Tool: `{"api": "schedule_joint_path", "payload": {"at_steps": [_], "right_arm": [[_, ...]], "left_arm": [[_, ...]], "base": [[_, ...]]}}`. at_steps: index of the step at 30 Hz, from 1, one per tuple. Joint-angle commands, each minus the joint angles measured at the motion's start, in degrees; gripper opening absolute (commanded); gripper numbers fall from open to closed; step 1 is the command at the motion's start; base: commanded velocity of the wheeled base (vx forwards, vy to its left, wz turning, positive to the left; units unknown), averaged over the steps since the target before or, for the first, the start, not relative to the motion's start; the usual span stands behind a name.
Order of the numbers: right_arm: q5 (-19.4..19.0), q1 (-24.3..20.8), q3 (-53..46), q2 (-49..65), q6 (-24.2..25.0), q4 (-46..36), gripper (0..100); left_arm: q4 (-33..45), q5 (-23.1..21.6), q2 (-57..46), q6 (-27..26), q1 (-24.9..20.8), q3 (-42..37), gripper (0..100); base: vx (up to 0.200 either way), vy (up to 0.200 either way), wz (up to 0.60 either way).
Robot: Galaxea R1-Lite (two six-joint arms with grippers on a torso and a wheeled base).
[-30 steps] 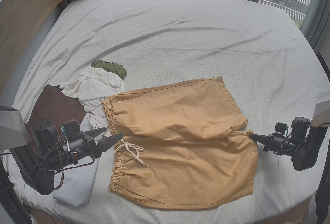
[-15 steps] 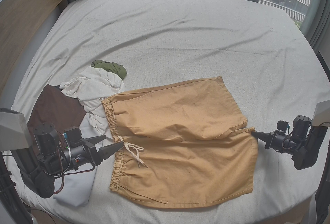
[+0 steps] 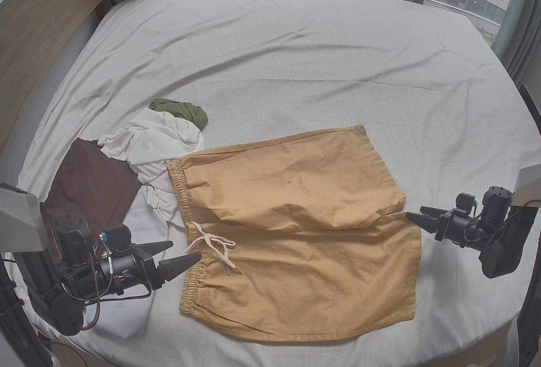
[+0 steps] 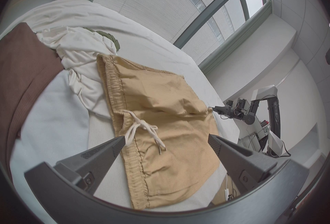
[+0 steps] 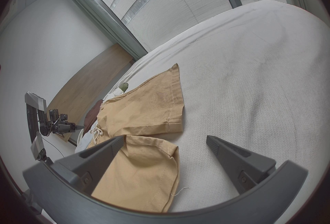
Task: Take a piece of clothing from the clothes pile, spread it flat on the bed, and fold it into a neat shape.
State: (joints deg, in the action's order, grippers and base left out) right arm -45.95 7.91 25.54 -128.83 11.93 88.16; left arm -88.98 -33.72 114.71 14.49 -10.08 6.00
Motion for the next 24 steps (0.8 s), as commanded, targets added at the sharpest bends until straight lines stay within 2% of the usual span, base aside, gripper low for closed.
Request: {"api": "schedule_joint_path", "payload": {"at_steps": [1,7,24], "right_arm": [[0.0,-0.4,-0.9,2.7,0.0,0.0,100],[0.1,-1.8,-2.4,4.1,-0.2,0.0,100],[0.2,-2.6,-2.9,4.1,-0.6,0.1,100]], "left_arm": [[0.0,-0.6,0.0,-1.7,0.3,-2.6,100],[0.6,-0.1,1.1,-5.5,0.6,-6.0,100],[0.3,-0.4,10.6,-5.9,1.5,-6.0,100]], "base": [[0.000,0.000,0.00],[0.000,0.000,0.00],[0.000,0.000,0.00]]}}
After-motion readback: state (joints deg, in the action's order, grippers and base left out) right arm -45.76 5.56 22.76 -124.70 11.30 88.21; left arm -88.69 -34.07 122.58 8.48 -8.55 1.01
